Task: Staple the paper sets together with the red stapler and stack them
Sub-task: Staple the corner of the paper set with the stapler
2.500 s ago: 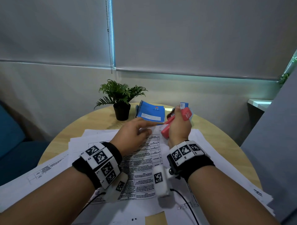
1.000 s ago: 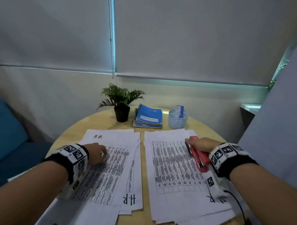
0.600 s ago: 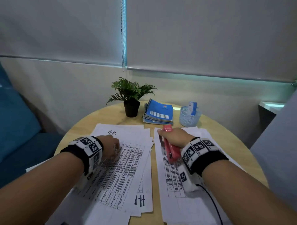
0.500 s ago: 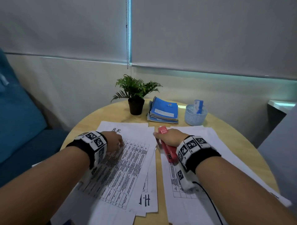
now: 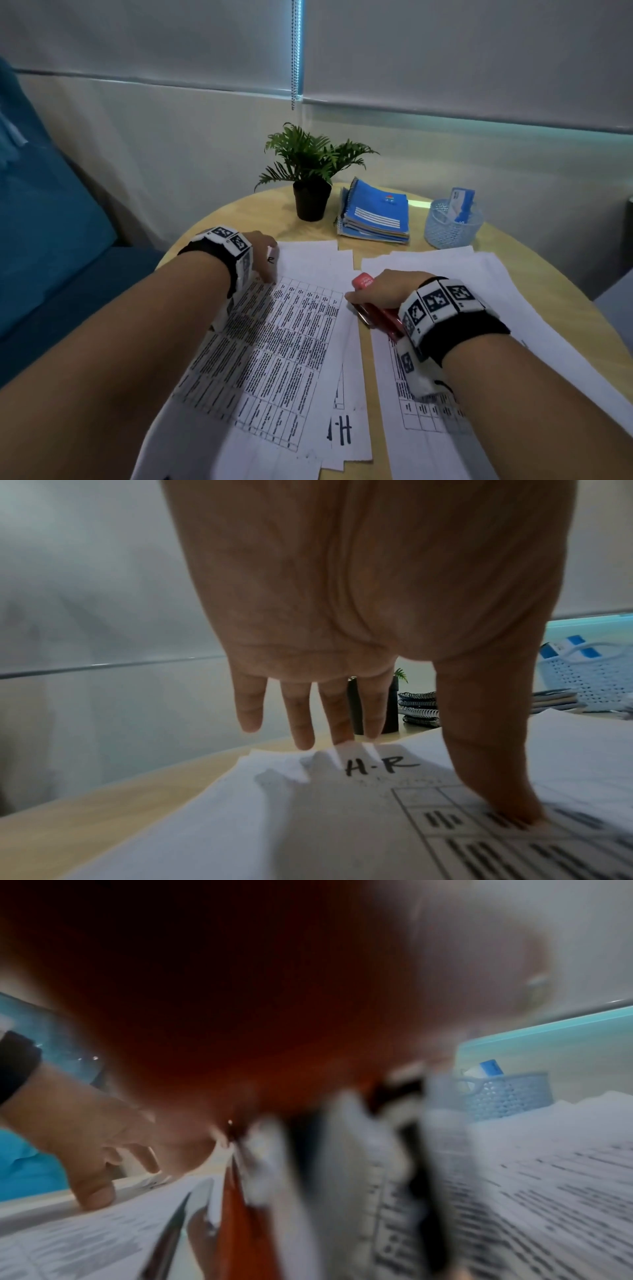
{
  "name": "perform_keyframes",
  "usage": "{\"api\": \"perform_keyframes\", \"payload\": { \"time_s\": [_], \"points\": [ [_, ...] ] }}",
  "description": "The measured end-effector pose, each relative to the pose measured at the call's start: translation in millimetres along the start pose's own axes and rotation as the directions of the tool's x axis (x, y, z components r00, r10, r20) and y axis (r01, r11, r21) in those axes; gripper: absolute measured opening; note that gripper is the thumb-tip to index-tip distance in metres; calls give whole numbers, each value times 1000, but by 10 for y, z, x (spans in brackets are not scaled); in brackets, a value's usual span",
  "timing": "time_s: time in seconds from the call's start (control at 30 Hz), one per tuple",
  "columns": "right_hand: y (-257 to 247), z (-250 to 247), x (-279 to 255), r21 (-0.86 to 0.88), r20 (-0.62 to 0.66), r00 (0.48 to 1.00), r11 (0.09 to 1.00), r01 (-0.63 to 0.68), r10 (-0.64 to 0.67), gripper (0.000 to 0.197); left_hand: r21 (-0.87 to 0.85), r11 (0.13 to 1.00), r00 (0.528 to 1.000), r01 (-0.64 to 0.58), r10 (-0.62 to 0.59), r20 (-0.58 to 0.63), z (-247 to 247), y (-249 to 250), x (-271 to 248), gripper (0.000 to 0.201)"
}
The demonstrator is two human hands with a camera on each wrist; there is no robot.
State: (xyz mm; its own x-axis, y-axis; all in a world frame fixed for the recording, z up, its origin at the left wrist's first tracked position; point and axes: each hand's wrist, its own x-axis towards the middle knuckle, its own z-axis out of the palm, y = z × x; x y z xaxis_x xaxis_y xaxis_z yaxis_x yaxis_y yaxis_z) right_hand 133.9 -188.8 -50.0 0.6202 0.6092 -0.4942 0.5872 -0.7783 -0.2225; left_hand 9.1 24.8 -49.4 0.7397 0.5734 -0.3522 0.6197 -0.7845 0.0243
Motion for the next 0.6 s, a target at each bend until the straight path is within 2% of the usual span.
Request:
{"api": "perform_keyframes", "payload": {
  "time_s": [0.07, 0.13, 0.23, 0.27, 0.33, 0.43, 0.5, 0.57, 0.6],
  "points": [
    [43, -13, 31, 155, 84, 996, 988, -12, -1, 42, 26, 999, 999, 23, -22, -39, -10, -11, 40, 75],
    [55, -18, 49, 167, 112, 993, 986, 7, -26, 46, 82, 996, 998, 46, -42, -47, -9, -21, 66, 72],
    [51, -11, 48, 186, 122, 992, 983, 13, -36, 50, 148, 986, 995, 71, -60, -78, -1, 0, 40, 50],
    [56, -11, 32, 208, 132, 990, 978, 19, -47, 48, 166, 983, 990, 82, -61, -131, -8, 6, 17, 39],
    [75, -2, -4, 253, 150, 986, 967, 30, -70, 44, 136, 984, 966, 116, -80, -244, -27, -38, -13, 32],
    [96, 15, -53, 279, 134, 987, 959, 54, -94, 48, -188, 980, 939, 65, -124, -320, -154, -126, -122, 37],
    [148, -5, -109, 326, 153, 981, 943, 67, -123, 54, -456, 890, 918, 0, -181, -354, -275, -170, -243, 30],
    [211, -18, -182, 518, 198, 953, 850, 97, -229, 61, -631, 772, 880, -71, -250, -404, -390, -185, -395, 40],
    [244, -8, -223, 612, 178, 942, 782, 119, -283, 66, -678, 725, 860, -118, -267, -436, -442, -189, -462, 47]
  ]
}}
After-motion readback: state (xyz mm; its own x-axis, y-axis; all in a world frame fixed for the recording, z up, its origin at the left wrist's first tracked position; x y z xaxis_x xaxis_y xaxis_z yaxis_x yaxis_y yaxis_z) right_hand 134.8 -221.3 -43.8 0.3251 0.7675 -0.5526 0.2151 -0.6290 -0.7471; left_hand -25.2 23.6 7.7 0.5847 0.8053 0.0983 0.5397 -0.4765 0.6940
